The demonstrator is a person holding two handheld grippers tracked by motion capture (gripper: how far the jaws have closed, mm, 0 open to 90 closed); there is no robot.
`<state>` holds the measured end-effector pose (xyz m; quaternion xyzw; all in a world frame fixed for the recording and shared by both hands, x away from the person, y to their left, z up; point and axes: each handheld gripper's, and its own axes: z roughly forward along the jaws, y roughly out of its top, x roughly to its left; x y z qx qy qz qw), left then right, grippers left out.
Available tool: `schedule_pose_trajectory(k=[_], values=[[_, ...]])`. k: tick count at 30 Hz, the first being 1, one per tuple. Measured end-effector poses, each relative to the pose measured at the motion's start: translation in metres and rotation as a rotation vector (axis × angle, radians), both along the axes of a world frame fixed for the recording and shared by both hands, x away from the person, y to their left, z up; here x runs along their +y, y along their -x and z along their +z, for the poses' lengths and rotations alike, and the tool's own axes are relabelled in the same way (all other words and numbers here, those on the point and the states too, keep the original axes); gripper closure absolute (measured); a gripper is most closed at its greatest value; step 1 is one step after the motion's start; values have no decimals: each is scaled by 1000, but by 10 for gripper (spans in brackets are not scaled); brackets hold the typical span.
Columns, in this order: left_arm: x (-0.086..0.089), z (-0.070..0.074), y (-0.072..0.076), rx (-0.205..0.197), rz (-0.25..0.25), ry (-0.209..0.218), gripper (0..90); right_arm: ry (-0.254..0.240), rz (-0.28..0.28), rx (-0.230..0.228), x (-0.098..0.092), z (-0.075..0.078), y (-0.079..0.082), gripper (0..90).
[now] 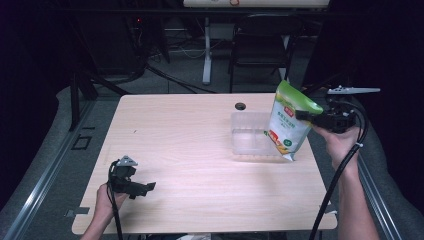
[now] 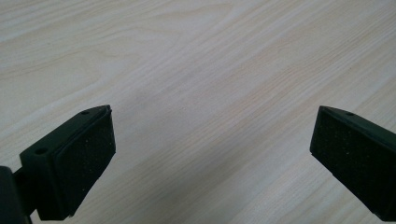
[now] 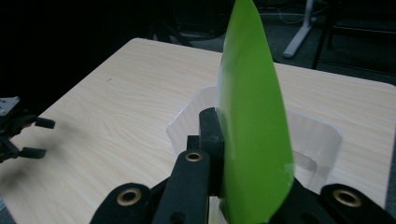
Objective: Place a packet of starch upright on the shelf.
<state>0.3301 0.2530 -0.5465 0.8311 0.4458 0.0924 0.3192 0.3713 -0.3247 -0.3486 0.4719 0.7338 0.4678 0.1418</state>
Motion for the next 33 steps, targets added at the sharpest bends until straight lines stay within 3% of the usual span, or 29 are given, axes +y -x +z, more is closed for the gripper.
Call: schedule_pose_trajectory(k=[22, 33], values=[[1, 1, 0, 6, 0, 2, 2, -12, -134, 13, -8, -11, -33, 900], [1, 1, 0, 6, -1, 3, 2, -8, -191, 8, -4, -15, -41, 900]])
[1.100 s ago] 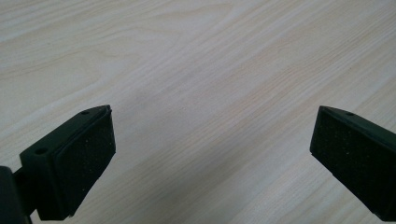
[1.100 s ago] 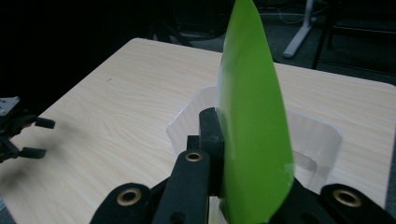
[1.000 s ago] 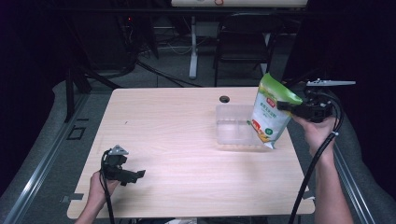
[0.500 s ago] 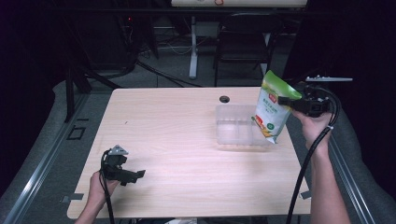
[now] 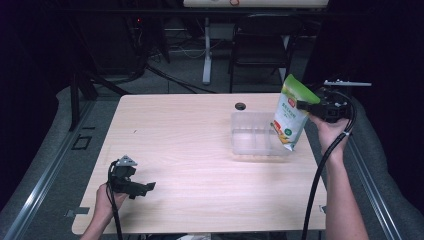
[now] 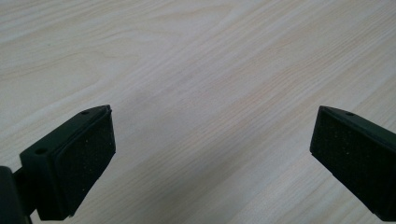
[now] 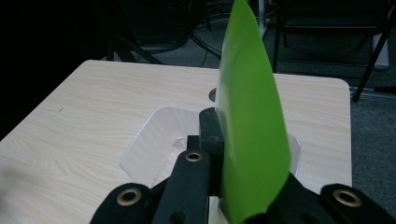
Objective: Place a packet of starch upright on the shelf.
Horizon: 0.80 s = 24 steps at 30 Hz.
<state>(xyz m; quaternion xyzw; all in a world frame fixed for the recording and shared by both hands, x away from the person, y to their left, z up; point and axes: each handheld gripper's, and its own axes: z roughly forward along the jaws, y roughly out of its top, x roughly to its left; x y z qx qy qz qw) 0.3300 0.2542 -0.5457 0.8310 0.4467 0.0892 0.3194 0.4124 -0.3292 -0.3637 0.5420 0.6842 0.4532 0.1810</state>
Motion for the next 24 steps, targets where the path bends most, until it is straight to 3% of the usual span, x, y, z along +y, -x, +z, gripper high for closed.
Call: schedule_pose_trajectory(k=[17, 24], values=[[0, -1, 0, -5, 2, 4, 2, 19, -72, -3, 1, -6, -12, 900], [1, -1, 0, -3, 1, 4, 2, 19, -94, 6, 5, -16, -19, 900]])
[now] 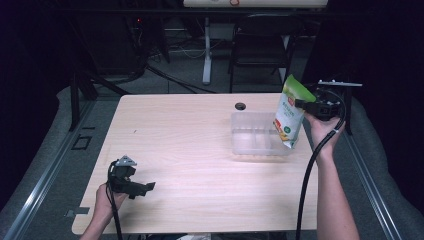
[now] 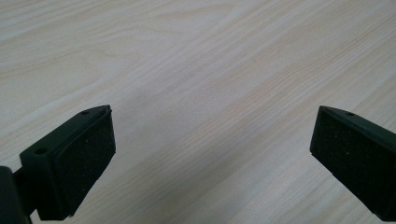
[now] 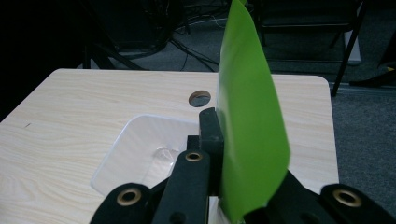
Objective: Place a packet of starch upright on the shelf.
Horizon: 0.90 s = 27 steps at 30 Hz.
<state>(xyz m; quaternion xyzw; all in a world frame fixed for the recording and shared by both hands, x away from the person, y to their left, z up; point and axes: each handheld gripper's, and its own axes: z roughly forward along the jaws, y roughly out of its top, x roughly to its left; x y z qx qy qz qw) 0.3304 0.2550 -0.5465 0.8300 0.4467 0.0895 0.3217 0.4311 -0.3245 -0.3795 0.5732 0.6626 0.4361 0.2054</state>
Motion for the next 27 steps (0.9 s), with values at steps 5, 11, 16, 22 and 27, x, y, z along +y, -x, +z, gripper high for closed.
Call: schedule_pose_trajectory(k=[5, 11, 16, 22, 27], values=[[0, 0, 0, -1, -1, -2, 2, -12, -24, -8, 6, -6, -4, 900], [0, 0, 0, 0, -1, 1, 2, -23, -41, -11, 10, -14, -6, 900], [0, 0, 0, 0, -2, 1, 2, -23, -57, -15, 14, -21, -6, 900], [0, 0, 0, 4, 0, -1, 2, -35, -67, -17, 19, -30, -6, 900], [-1, -1, -1, 19, -8, -9, 2, -41, -71, -16, 23, -37, -10, 900]])
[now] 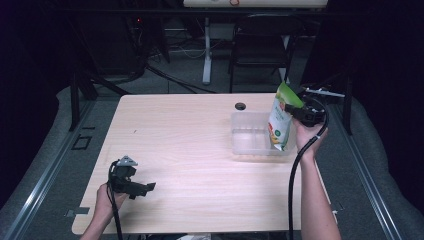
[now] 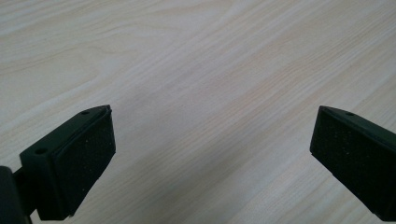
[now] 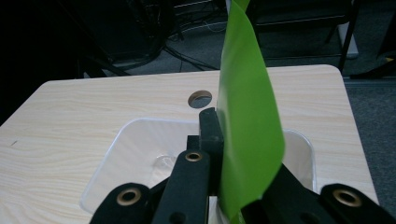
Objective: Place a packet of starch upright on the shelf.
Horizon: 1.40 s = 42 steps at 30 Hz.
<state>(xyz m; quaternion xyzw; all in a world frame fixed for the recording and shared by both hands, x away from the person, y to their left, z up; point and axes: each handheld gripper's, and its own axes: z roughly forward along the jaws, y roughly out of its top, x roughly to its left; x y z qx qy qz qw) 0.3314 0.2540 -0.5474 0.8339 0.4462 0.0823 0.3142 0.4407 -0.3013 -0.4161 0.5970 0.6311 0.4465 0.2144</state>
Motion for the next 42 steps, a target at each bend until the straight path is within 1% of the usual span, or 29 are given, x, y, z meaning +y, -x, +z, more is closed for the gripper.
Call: schedule_pose_trajectory(k=[2, 5, 6, 8, 11, 14, 16, 19, 21, 22, 23, 24, 25, 26, 29, 30, 31, 33, 34, 38, 39, 40, 42], values=[[-1, 0, 1, -12, 3, 1, 2, 6, 4, 5, 1, 0, -2, 900], [-1, 0, 1, -9, 2, -1, 2, 12, -8, 6, 2, 0, -3, 900], [0, 0, 1, -12, 0, 0, 2, 7, -12, 6, 2, -1, -4, 900], [0, 0, 1, -17, 4, 4, 2, 14, -13, 16, 3, -2, -5, 900], [-1, 0, 0, -11, -2, -1, 2, 16, -19, 18, 3, -3, -5, 900], [-1, 0, 1, -13, 5, 1, 2, 33, -15, 34, 2, -4, -7, 900], [0, 0, 1, -9, 4, 0, 2, 51, -8, 53, 3, -6, -9, 900], [-1, 0, 1, -10, 7, 1, 2, 57, -13, 50, 4, -6, -10, 900], [-1, 0, 1, -11, 8, 2, 2, 71, -15, 57, 4, -5, -11, 900], [-1, 0, 1, -12, 7, 2, 2, 69, -16, 61, 4, -6, -12, 900], [-1, 0, 1, -13, 6, 2, 2, 76, -15, 63, 4, -5, -11, 900], [-1, 0, 0, -9, 6, 0, 2, 102, -10, 70, 5, -5, -12, 900], [-1, 0, 0, -3, 6, 0, 2, 102, -10, 70, 5, -5, -12, 900], [-1, 0, 0, -2, 7, 0, 2, 117, -15, 69, 5, -5, -12, 900], [-2, -1, 0, -9, 8, 6, 2, 123, -15, 67, 5, -5, -13, 900], [-2, 0, -1, 1, 3, 0, 2, 136, -9, 72, 5, -4, -12, 900], [-2, 0, 0, -2, 3, 0, 2, 149, -15, 69, 6, -4, -12, 900], [-2, 0, 1, -16, 3, 0, 2, 149, -17, 76, 4, -4, -12, 900], [-2, 1, 2, -11, 2, -1, 2, 161, -16, 80, 1, -4, -12, 900], [-1, 0, 1, -11, 6, -2, 2, 170, -33, 87, -6, -6, -11, 900], [-1, 0, 1, -6, 4, -3, 2, 177, -27, 95, -8, -6, -11, 900], [-1, 0, 1, -7, 0, -2, 2, 168, -35, 93, -11, -7, -11, 900], [-2, 0, 1, -6, 1, 0, 2, 168, -42, 104, -17, -8, -11, 900]])
